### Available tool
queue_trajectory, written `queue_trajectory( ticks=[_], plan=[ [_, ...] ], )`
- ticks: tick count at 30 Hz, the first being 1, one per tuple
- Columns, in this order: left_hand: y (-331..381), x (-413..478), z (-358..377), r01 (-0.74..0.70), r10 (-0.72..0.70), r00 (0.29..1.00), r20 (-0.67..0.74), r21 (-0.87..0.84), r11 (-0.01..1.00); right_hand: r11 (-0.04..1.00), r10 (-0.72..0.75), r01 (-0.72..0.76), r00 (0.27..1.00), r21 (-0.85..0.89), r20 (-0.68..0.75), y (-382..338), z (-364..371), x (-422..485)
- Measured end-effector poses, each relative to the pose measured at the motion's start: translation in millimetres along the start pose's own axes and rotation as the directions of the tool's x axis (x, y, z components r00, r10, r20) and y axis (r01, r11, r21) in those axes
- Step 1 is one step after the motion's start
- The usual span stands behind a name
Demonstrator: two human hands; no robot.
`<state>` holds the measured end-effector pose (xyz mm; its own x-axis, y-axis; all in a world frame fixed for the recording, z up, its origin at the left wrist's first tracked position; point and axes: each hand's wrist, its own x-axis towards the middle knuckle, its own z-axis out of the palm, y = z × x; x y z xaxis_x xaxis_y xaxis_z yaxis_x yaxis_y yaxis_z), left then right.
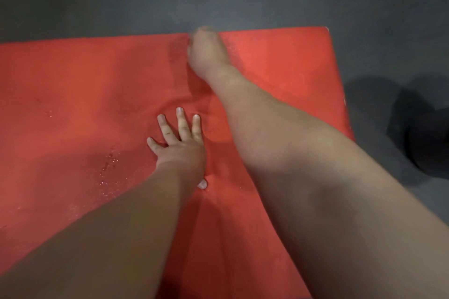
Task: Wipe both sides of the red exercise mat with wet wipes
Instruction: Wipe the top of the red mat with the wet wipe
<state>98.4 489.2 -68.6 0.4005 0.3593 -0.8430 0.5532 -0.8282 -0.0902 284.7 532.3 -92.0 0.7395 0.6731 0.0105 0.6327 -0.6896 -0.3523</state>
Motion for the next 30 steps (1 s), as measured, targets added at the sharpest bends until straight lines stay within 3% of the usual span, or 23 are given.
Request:
queue_trajectory(
  ticks=[3,6,10,14,16,18,21,24,30],
  plan=[
    [1.4,1.1,-0.3,0.007,-0.007,1.000,0.008,-0.005,1.000,0.992,-0.110,0.113,0.992,-0.056,0.057,7.9,-3.5,1.4],
    [-0.1,2.7,1.5,-0.010,0.010,1.000,0.005,-0.007,1.000,0.976,-0.103,0.108,0.994,-0.188,0.033,59.2,-19.4,2.8],
    [-0.4,3.5,1.2,0.001,0.000,0.999,0.032,-0.019,1.000,0.954,0.051,-0.077,0.994,-0.291,-0.097,158.3,-49.7,-4.6],
    [0.0,0.5,-0.7,-0.002,0.003,1.000,0.028,-0.032,0.999,0.927,0.282,-0.305,0.951,-0.220,-0.130,194.2,-76.9,-30.6],
    [0.6,-2.2,-1.7,-0.011,0.012,1.000,0.020,-0.041,0.999,0.945,0.245,-0.263,0.963,-0.197,-0.111,175.1,-76.8,-52.7],
    [-0.9,-5.7,-1.8,-0.013,0.014,1.000,0.006,-0.030,0.999,0.989,0.058,-0.063,0.998,-0.137,-0.036,153.3,-72.0,-85.1],
    [-5.7,-11.1,0.3,-0.043,0.042,0.999,-0.034,-0.012,0.999,0.985,-0.172,0.174,0.979,-0.012,0.110,134.5,-70.9,-146.7],
    [-7.0,-15.0,2.5,-0.058,0.059,0.996,-0.065,0.007,0.998,0.987,-0.156,0.146,0.964,0.059,0.216,126.9,-85.0,-202.5],
    [-10.1,-25.4,8.4,-0.085,0.091,0.984,-0.155,0.048,0.995,0.997,0.073,-0.072,0.990,-0.016,0.124,156.4,-95.0,-270.3]
  ],
)
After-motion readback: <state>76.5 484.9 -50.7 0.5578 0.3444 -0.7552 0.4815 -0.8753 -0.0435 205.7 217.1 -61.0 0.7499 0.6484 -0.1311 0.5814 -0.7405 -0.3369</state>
